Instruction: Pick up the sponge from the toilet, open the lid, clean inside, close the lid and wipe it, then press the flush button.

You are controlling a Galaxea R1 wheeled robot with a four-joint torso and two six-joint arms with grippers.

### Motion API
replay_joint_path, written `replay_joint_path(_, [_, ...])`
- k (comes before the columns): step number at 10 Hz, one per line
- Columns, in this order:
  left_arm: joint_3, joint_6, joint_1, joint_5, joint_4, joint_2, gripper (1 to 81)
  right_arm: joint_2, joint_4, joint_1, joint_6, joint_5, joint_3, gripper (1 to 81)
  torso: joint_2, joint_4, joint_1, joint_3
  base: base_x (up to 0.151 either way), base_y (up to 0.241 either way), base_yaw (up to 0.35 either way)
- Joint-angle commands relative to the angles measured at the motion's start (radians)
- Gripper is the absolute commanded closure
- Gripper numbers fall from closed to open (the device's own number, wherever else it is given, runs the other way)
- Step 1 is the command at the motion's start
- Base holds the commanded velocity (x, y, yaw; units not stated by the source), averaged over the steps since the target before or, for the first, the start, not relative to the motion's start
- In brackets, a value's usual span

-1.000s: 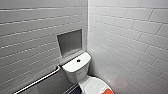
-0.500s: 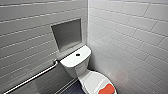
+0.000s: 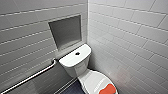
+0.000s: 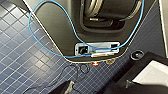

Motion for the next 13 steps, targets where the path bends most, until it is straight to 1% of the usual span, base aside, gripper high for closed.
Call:
replay_joint_path(1, [-0.002,0.003,0.039,0.084,-0.006,-0.003,1.0,-0.025,0.014,0.09,0.041,-0.048,-0.017,1.0,-0.094,0.0,0.061,0.0,0.0,0.0,0.0])
replay_joint_path(2, [-0.007,0.002,0.039,0.084,-0.007,-0.001,1.0,-0.024,0.013,0.099,0.061,-0.048,-0.024,1.0,-0.131,0.0,0.084,-0.021,0.0,0.0,0.0])
replay_joint_path(3, [-0.017,0.001,0.039,0.084,-0.007,0.005,1.0,-0.024,0.014,0.112,0.077,-0.039,-0.029,1.0,-0.167,0.0,0.106,-0.094,0.0,0.0,0.0])
replay_joint_path(4, [-0.03,0.001,0.039,0.084,-0.007,0.013,1.0,-0.029,0.014,0.119,0.097,-0.007,-0.031,1.0,-0.197,0.0,0.122,-0.101,0.0,0.0,0.0])
replay_joint_path(5, [-0.04,0.001,0.039,0.084,-0.007,0.019,1.0,-0.036,0.014,0.135,0.11,0.005,-0.027,1.0,-0.224,0.0,0.139,-0.121,0.0,0.0,0.0])
replay_joint_path(6, [-0.042,0.001,0.037,0.084,-0.007,0.022,1.0,-0.041,0.014,0.151,0.124,0.008,-0.023,1.0,-0.261,0.0,0.162,-0.156,0.0,0.0,0.0])
replay_joint_path(7, [-0.042,0.001,0.039,0.084,-0.007,0.022,1.0,-0.042,0.014,0.167,0.127,0.008,-0.018,1.0,-0.292,0.0,0.182,-0.122,0.0,0.0,0.0])
replay_joint_path(8, [-0.042,-0.004,0.037,0.084,-0.007,0.022,1.0,-0.044,0.016,0.197,0.127,0.007,-0.015,1.0,-0.322,0.0,0.202,-0.119,0.0,0.0,0.0])
replay_joint_path(9, [-0.042,-0.005,0.039,0.084,-0.007,0.02,1.0,-0.041,0.017,0.225,0.127,-0.001,-0.011,1.0,-0.347,0.0,0.219,-0.137,0.0,0.0,0.0])
replay_joint_path(10, [-0.042,-0.007,0.039,0.084,-0.007,0.02,1.0,-0.032,0.017,0.248,0.127,-0.007,-0.011,1.0,-0.27,0.0,0.169,-0.143,0.0,0.0,0.0])
replay_joint_path(11, [-0.042,-0.007,0.039,0.084,-0.007,0.02,1.0,-0.021,0.017,0.268,0.128,-0.008,-0.017,1.0,-0.3,0.0,0.187,-0.148,0.0,0.0,0.0])
replay_joint_path(13, [-0.042,-0.008,0.037,0.084,-0.007,0.02,1.0,0.01,0.022,0.297,0.134,-0.008,-0.035,1.0,-0.315,0.0,0.197,-0.152,0.0,0.0,0.0])
